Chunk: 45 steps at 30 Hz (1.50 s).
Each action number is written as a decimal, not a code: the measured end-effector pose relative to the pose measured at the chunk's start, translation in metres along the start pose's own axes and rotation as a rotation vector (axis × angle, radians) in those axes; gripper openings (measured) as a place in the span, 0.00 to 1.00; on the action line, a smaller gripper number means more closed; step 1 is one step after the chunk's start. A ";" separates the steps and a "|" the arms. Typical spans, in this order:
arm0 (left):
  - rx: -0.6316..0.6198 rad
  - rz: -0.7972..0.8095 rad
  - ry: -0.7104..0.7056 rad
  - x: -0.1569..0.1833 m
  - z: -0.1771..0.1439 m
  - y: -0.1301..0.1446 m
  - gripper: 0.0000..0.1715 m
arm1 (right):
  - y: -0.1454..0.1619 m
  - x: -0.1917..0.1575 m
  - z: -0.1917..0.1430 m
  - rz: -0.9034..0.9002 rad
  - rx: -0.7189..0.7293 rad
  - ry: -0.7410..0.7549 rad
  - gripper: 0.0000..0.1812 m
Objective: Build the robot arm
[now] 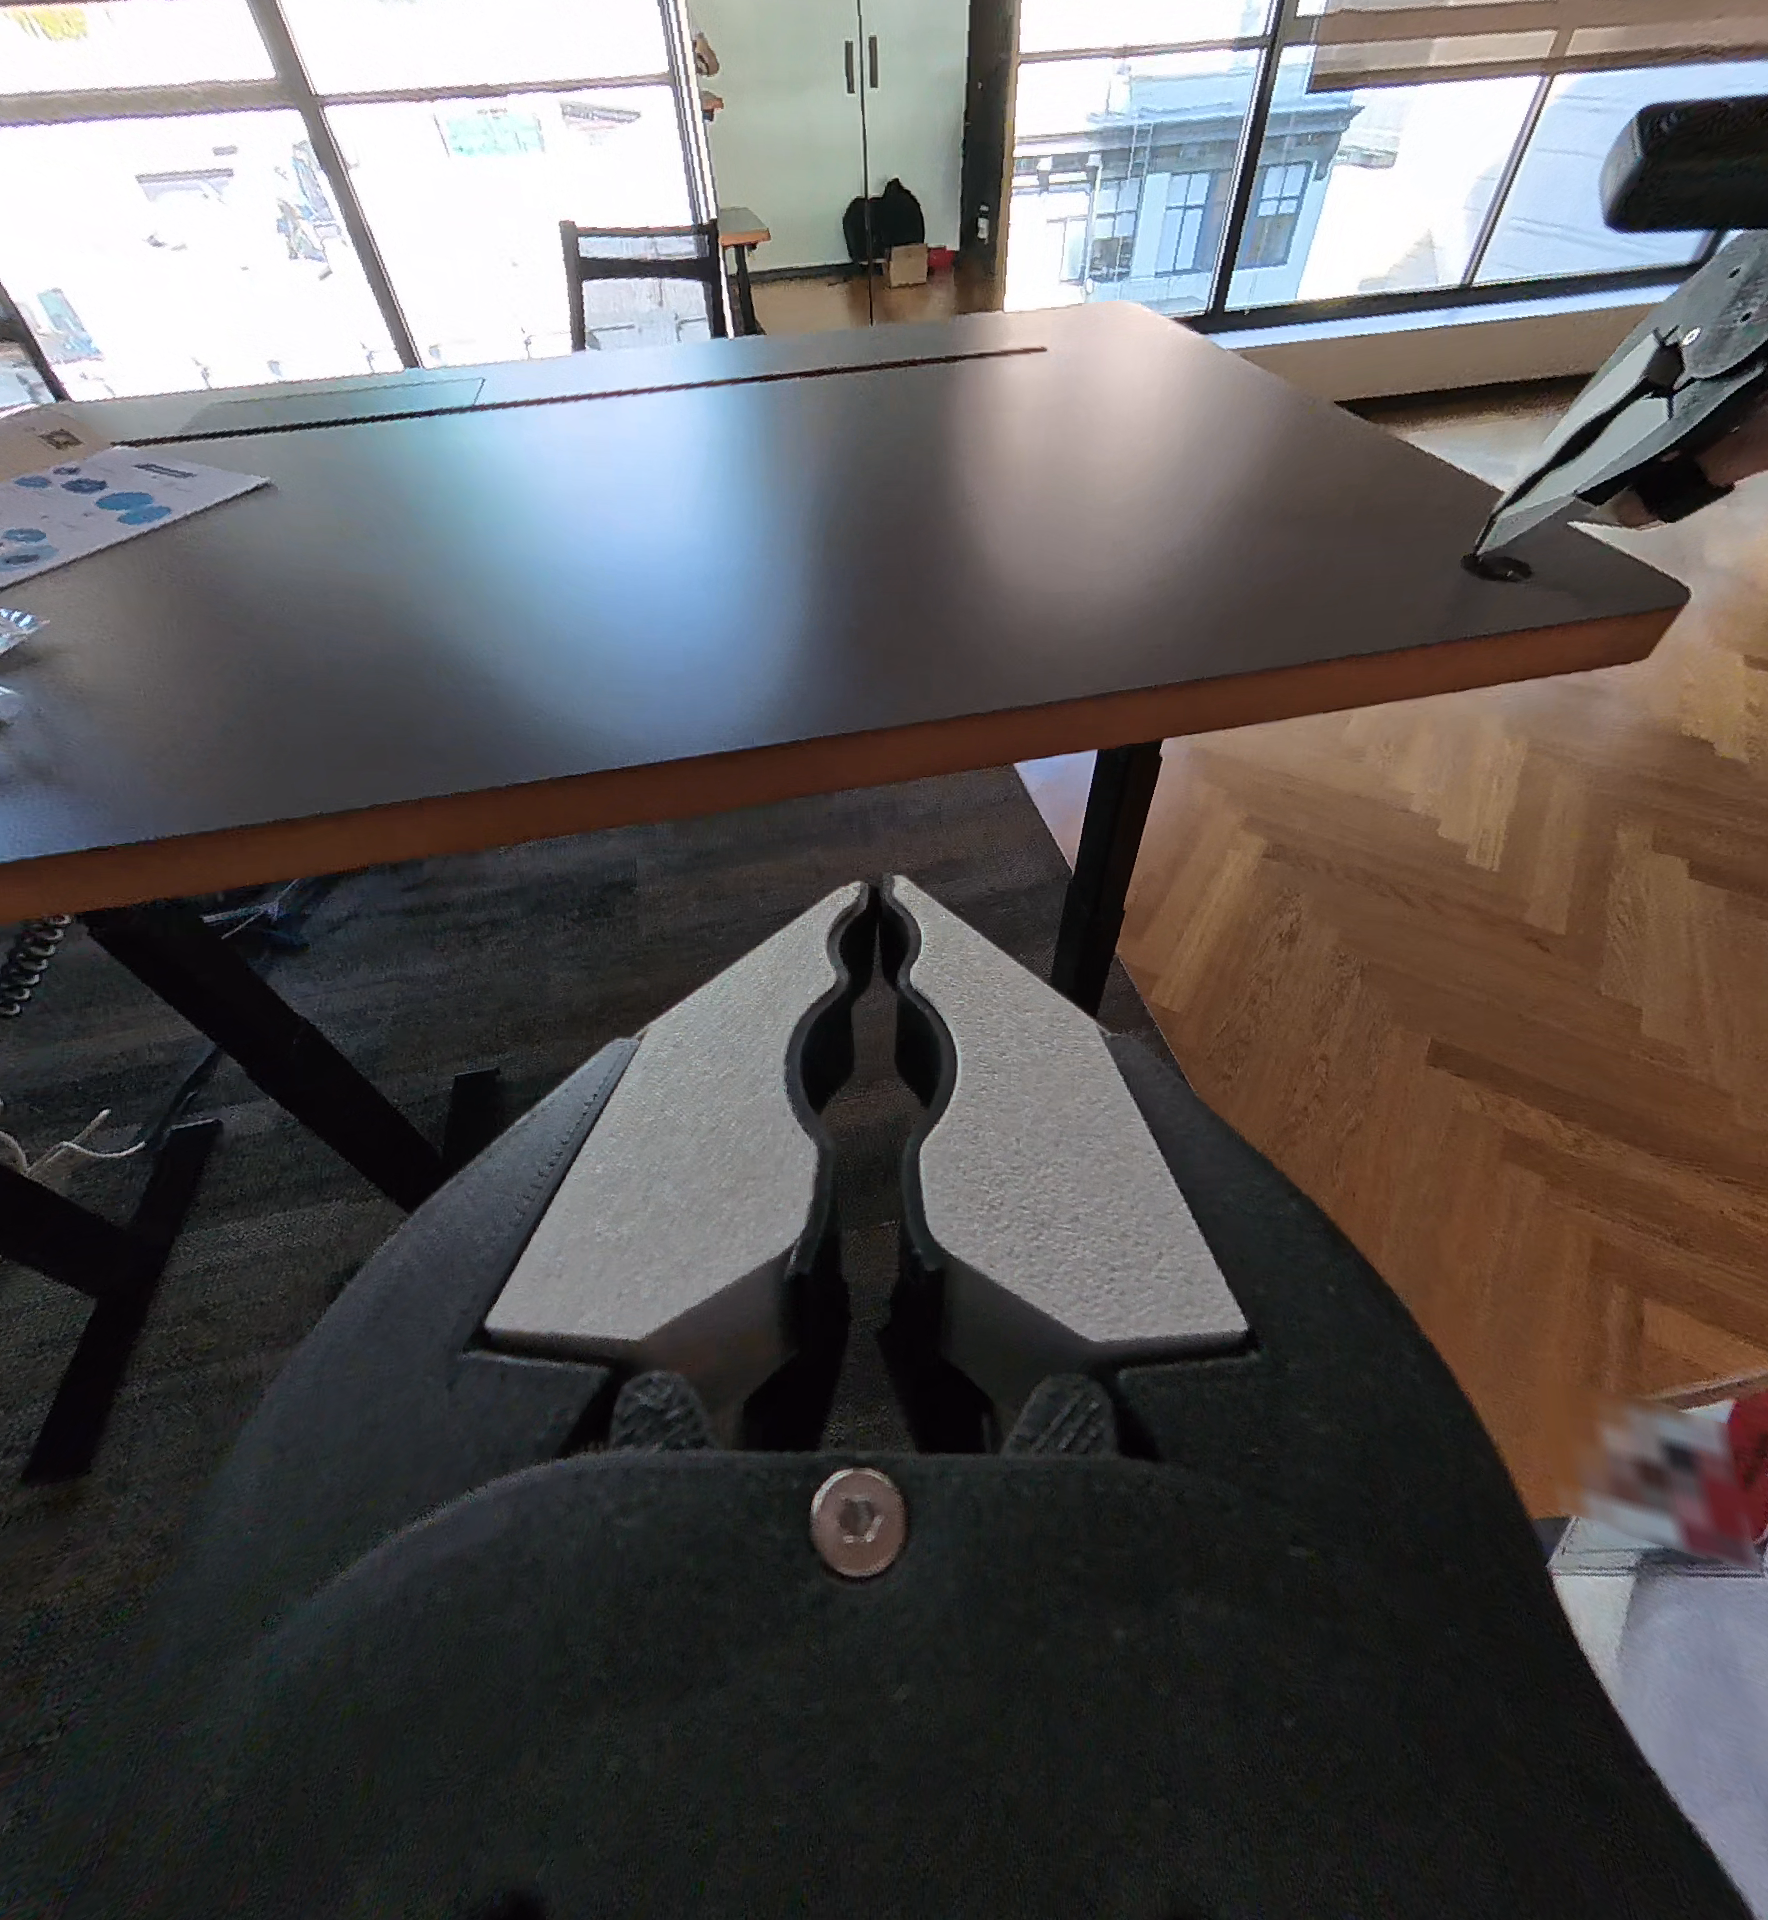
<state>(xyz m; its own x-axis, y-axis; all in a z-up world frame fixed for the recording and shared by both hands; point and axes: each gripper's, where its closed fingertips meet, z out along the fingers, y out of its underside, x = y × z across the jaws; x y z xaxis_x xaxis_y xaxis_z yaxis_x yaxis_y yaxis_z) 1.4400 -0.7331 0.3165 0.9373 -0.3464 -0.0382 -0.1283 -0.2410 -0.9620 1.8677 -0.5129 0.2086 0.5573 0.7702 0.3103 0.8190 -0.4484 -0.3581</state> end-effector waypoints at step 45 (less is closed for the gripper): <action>-0.053 -0.224 -0.403 -0.759 -0.153 0.100 0.20 | -0.913 -0.632 0.028 -0.502 1.056 -0.874 0.27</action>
<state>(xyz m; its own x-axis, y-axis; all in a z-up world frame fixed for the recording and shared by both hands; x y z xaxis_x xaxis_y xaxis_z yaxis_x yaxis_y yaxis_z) 0.6657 -0.6334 0.2903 0.9936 0.0972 0.0567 0.0851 -0.3198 -0.9437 0.7641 -0.5773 0.3147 -0.3251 0.9393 0.1099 0.2048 0.1834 -0.9615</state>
